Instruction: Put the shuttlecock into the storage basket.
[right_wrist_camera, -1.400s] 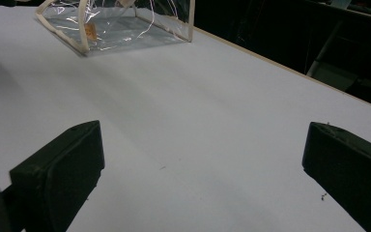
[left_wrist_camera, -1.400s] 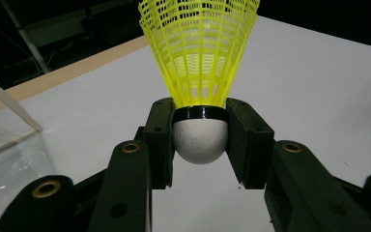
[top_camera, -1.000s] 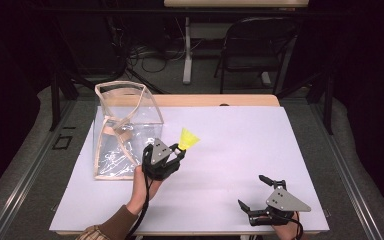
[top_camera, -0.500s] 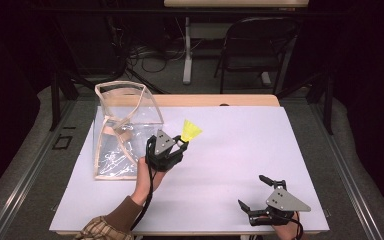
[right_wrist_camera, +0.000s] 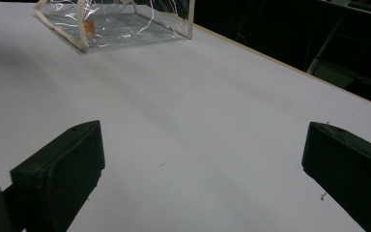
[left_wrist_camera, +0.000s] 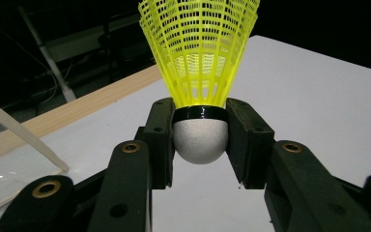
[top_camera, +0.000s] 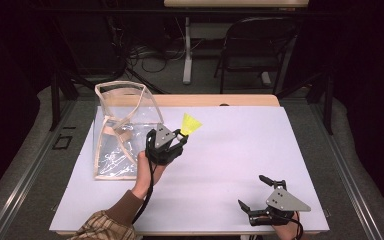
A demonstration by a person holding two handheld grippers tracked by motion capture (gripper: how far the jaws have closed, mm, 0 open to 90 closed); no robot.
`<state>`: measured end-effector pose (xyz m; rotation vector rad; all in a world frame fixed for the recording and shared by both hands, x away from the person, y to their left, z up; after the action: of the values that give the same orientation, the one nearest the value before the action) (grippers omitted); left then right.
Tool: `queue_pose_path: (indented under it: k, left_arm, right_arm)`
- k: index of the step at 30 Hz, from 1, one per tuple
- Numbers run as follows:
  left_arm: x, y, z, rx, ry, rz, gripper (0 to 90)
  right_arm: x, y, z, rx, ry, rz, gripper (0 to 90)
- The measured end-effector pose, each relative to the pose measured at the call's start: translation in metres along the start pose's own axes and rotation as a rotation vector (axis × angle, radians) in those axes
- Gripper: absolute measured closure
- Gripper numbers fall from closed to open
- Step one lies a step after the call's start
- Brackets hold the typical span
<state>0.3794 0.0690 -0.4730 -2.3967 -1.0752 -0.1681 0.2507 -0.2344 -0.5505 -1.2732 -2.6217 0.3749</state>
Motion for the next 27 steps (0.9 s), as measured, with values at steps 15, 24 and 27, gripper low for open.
queue_pose_path:
  k: [15, 24, 27]
  left_arm:
    - [0.018, 0.0, -0.005, 0.002, -0.003, -0.034, 64.7]
    - [0.027, -0.001, -0.011, -0.003, 0.0, -0.047, 64.7]
    - [0.03, -0.001, -0.012, -0.001, -0.001, -0.048, 64.7]
  right_arm:
    - [0.0, 0.0, 0.0, 0.001, 0.001, -0.001, 0.9]
    - [0.0, 0.0, 0.0, 0.0, 0.001, 0.0, 1.0]
    - [0.0, 0.0, 0.0, 0.0, 0.001, 0.0, 1.0]
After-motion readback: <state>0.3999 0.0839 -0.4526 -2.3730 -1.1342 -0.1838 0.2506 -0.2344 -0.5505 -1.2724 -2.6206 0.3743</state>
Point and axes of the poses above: each handheld gripper's, and its own axes: y roughly forward along the jaws, z roughly out of its underside, x roughly to its left, the point moved 3 cm from there along y, roughly forward along the jaws, and after that the axes turned 15 degrees about y, right-handed, at the moved point
